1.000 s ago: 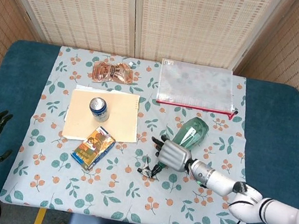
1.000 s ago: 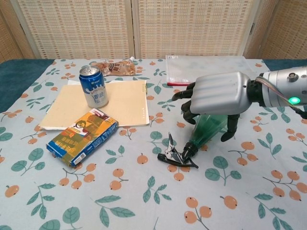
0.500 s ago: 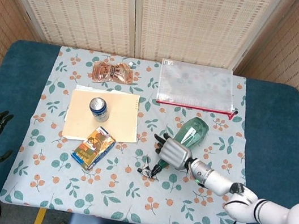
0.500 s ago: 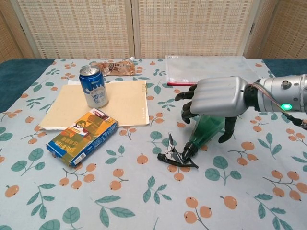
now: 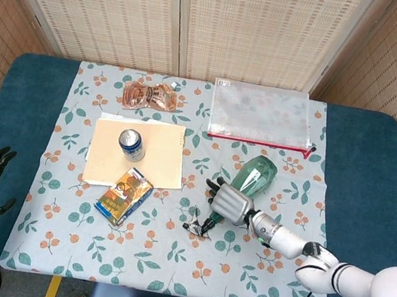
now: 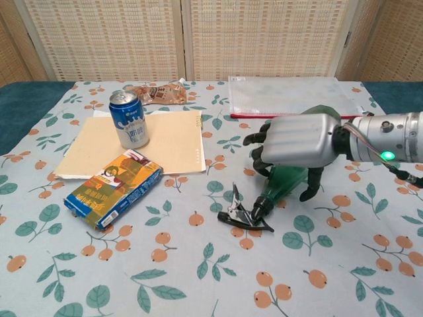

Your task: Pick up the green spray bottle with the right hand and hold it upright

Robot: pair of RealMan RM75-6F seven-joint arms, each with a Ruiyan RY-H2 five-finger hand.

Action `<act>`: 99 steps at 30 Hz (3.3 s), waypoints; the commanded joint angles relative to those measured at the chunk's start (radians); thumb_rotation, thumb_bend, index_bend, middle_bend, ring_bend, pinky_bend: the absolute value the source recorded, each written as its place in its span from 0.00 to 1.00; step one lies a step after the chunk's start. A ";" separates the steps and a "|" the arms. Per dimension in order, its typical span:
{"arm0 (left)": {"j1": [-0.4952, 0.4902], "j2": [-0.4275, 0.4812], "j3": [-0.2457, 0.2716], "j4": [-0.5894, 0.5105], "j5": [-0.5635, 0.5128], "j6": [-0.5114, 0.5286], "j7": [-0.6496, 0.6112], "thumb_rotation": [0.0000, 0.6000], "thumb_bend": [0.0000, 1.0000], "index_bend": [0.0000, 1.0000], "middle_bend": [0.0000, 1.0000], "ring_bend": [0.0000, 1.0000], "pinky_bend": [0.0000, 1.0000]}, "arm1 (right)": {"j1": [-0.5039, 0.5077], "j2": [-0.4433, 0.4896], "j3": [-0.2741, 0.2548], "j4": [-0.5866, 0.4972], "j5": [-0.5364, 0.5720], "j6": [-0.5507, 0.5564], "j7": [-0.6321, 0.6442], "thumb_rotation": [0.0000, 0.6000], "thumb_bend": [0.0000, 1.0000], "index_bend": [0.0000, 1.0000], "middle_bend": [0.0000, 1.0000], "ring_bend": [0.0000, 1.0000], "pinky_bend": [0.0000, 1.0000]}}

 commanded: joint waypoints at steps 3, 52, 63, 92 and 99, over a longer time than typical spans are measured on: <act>0.000 0.001 0.000 0.000 -0.001 -0.001 -0.004 1.00 0.23 0.00 0.00 0.00 0.00 | -0.004 -0.024 -0.007 0.035 -0.025 0.045 0.015 1.00 0.00 0.47 0.34 0.12 0.27; -0.002 0.011 -0.002 -0.031 -0.034 -0.033 -0.031 1.00 0.23 0.00 0.00 0.00 0.00 | -0.234 -0.094 0.383 -0.320 0.469 0.593 0.203 1.00 0.02 0.83 0.60 0.39 0.39; -0.002 0.009 0.002 -0.023 -0.026 -0.034 -0.030 1.00 0.23 0.00 0.00 0.00 0.00 | -0.273 -0.137 0.427 -0.383 0.638 0.660 0.077 1.00 0.06 0.83 0.60 0.39 0.28; -0.001 0.011 0.001 -0.028 -0.030 -0.035 -0.034 1.00 0.23 0.00 0.00 0.00 0.00 | -0.283 -0.157 0.415 -0.314 0.657 0.615 0.054 1.00 0.07 0.67 0.60 0.36 0.27; -0.001 0.012 0.000 -0.031 -0.032 -0.036 -0.032 1.00 0.23 0.00 0.00 0.00 0.00 | -0.289 -0.151 0.409 -0.313 0.655 0.602 0.063 1.00 0.06 0.61 0.60 0.32 0.26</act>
